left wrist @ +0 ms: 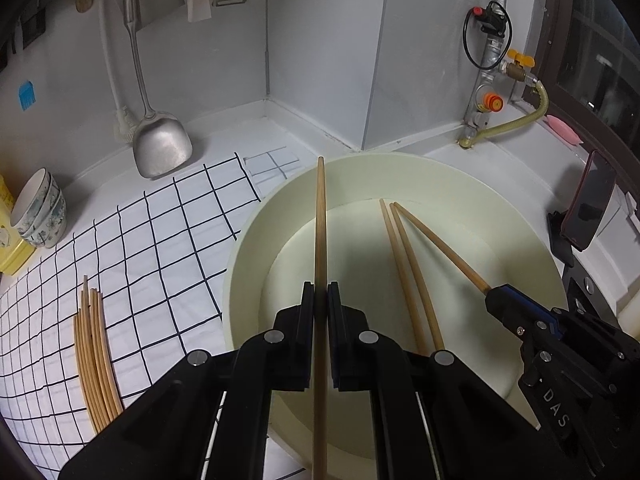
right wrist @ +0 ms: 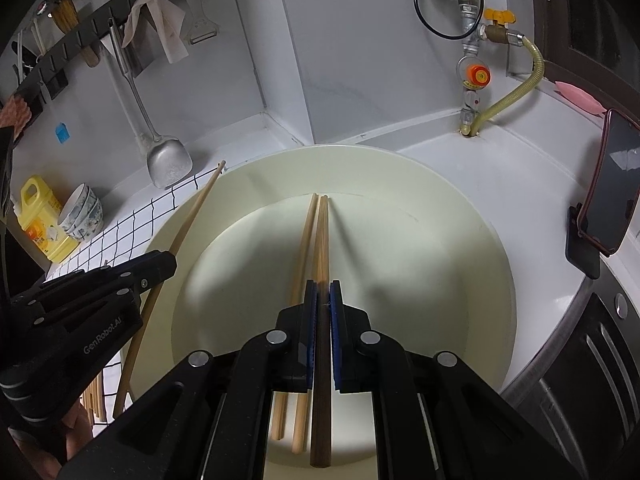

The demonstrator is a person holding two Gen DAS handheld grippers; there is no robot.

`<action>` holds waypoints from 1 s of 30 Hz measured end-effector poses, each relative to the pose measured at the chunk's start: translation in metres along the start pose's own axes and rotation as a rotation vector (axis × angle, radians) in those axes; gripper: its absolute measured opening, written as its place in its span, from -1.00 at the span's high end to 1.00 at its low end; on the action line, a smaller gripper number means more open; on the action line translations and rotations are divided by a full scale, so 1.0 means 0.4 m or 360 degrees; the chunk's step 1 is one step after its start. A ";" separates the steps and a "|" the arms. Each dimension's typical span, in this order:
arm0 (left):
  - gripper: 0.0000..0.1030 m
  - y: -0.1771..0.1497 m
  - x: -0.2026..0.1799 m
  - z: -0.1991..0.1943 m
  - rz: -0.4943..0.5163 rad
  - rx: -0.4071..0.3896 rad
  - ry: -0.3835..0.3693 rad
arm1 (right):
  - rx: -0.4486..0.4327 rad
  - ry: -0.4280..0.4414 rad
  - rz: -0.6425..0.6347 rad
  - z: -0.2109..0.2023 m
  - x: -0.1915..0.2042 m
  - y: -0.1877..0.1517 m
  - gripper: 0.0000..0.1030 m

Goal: Organize utensils
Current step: 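Open the right tool to drop its chopstick while the left tool releases its own, then return both open tools to the chopstick row on the grid cloth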

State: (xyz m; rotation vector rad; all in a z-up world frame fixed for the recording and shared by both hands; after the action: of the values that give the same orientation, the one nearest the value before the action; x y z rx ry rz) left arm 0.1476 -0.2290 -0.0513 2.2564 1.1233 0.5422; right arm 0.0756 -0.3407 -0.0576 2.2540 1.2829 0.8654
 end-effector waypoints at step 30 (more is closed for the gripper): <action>-0.36 -0.033 0.089 -0.076 -0.0097 -0.0063 0.0083 | -0.0054 0.0032 -0.0029 -0.021 0.031 0.003 0.01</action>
State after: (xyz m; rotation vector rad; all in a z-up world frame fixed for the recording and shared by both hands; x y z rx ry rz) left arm 0.1427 -0.1842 -0.0329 2.1782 1.1924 0.5963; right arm 0.0754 -0.3302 -0.0470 2.2098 1.2856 0.8988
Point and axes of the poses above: each gripper's, at about its wrist camera, not at the fingertips, and z roughly the way its jaws point, x to its left, y to its top, the point moved 3 cm from there along z, roughly the way its jaws point, and after that the axes turned 14 degrees about z, right-handed, at the moved point
